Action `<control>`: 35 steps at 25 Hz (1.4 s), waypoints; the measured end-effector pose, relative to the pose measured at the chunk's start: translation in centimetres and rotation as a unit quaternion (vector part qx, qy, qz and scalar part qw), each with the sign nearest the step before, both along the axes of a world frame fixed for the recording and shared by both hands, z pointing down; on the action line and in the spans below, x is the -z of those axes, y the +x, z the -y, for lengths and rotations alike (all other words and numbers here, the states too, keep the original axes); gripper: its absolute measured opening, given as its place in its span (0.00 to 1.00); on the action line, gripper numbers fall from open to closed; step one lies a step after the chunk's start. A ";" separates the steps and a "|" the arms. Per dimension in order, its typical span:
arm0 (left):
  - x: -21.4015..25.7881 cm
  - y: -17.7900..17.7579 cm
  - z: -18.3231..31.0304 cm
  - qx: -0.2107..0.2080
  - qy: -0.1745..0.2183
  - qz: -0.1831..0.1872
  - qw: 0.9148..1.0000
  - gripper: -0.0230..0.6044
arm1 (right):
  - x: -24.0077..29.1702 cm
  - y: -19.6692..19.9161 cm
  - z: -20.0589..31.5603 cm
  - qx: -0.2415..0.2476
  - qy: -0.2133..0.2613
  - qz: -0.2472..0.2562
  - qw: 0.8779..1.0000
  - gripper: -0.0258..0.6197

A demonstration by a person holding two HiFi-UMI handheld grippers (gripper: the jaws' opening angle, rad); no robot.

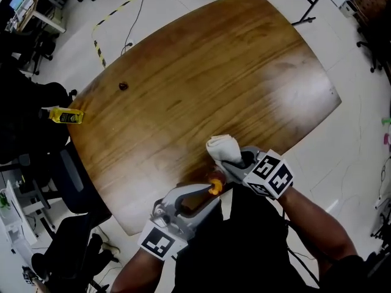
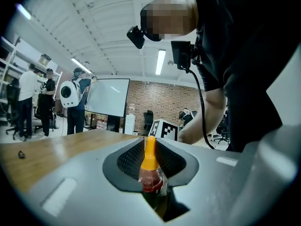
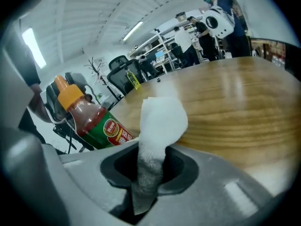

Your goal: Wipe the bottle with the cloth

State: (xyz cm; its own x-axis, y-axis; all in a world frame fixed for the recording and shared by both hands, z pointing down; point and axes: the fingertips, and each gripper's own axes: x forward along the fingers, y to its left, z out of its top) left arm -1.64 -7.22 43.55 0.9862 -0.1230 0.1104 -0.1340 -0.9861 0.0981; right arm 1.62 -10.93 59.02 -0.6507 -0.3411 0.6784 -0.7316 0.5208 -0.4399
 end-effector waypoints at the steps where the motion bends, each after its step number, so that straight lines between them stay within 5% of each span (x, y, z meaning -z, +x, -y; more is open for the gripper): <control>1: 0.0 0.0 0.0 0.002 0.002 0.001 1.000 0.17 | 0.0 -0.1 0.0 0.012 0.003 -0.013 1.000 0.16; 5: 0.1 -0.1 0.1 0.019 0.004 0.004 1.000 0.18 | 0.5 -0.1 0.2 0.038 0.003 -0.008 0.999 0.16; 14: 0.6 -0.3 0.7 0.098 -0.032 0.004 0.995 0.38 | 6.5 2.5 3.2 0.035 -0.037 0.133 0.990 0.16; 17: 0.2 -0.8 1.4 0.135 -0.041 0.009 0.990 0.39 | 8.9 1.6 4.8 0.072 -0.049 0.185 0.979 0.16; 24: 0.5 0.4 1.1 0.146 -0.052 0.015 0.988 0.44 | 12.8 -3.3 7.1 0.163 -0.102 0.278 0.941 0.16; 28: -0.4 0.9 0.9 0.176 -0.050 0.042 0.982 0.46 | 12.5 -5.3 6.4 0.206 -0.140 0.282 0.927 0.16; 31: -1.3 1.0 1.1 0.197 -0.032 0.068 0.977 0.38 | 11.3 -6.4 5.2 0.231 -0.171 0.269 0.919 0.16; 35: -1.6 1.0 1.1 0.217 -0.029 0.054 0.974 0.33 | 9.7 -7.2 3.6 0.264 -0.195 0.254 0.910 0.16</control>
State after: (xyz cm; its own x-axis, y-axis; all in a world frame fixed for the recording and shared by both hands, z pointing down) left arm -0.60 -8.27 45.15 0.8250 -0.5160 0.2305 -0.5495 -0.8277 0.1138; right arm -5.57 -14.48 49.35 -0.9174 0.3127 0.2462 -0.0750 0.4718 -0.8785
